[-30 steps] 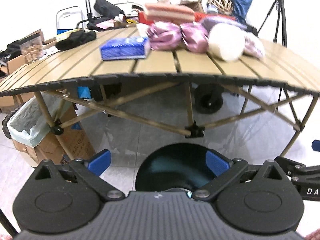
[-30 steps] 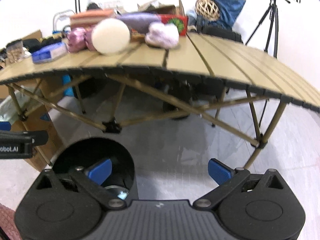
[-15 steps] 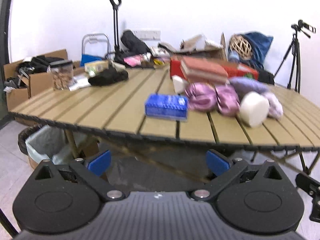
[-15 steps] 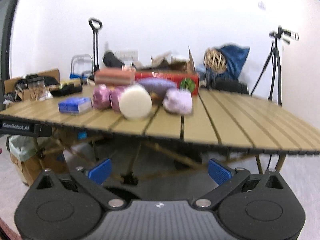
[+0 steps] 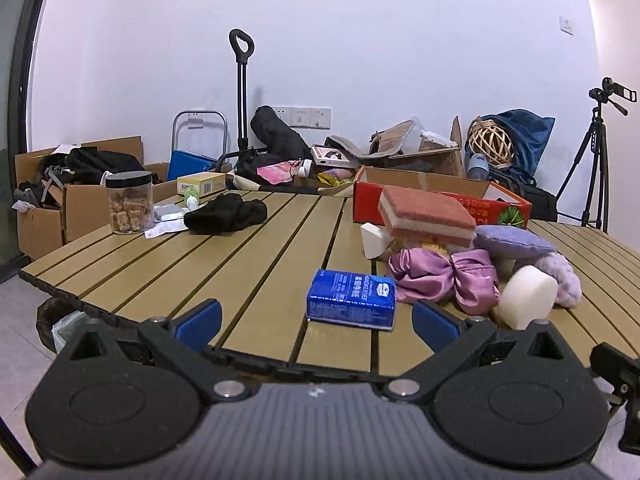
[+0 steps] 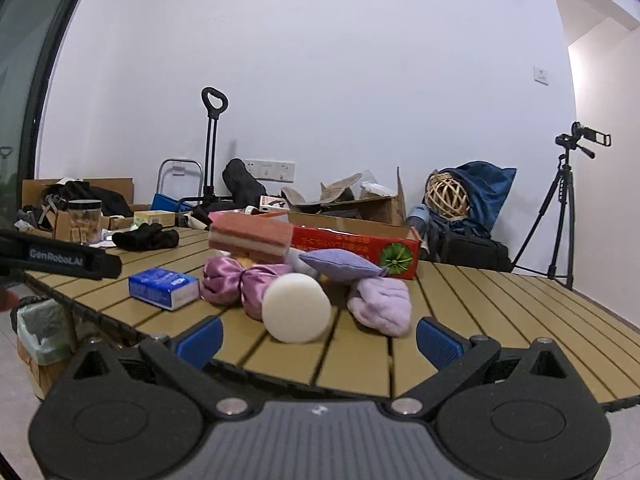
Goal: Collect trash
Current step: 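Raise both grippers back up toward the table items, then grasp the white round sponge with the right gripper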
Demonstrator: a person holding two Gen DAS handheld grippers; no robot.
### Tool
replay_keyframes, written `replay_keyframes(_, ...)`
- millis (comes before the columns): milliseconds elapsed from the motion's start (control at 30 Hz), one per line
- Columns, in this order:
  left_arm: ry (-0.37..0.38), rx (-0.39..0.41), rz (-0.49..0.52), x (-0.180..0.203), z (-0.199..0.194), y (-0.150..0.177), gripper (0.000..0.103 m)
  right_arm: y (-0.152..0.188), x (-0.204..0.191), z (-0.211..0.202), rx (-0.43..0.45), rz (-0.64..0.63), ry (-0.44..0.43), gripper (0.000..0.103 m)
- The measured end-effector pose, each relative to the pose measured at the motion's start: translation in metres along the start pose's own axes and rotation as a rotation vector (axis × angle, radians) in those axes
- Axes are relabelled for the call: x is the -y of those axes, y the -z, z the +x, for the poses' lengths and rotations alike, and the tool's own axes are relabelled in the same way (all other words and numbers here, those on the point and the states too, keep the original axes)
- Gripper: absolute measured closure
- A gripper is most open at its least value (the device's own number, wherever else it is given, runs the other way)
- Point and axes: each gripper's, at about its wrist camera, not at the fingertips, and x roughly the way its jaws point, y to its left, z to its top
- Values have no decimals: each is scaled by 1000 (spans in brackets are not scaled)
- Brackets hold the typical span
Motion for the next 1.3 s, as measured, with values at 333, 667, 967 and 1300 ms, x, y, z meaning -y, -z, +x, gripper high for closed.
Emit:
replay_keyframes(333, 19, -23, -19, -5, 18, -7, 0, -5, -17, 43, -25, -39, 14, 0)
replay_keyframes(667, 61, -31, -1, 6, 33, -15, 0, -6, -20, 97, -89, -43, 28, 10)
replay_keyframes(967, 93, -50, 33, 19, 41, -13, 0, -9, -11, 115, -118, 10, -14, 47)
replay_keyframes(1300, 118, -51, 54, 36, 46, -15, 0, -13, 16, 101, -63, 92, 47, 48)
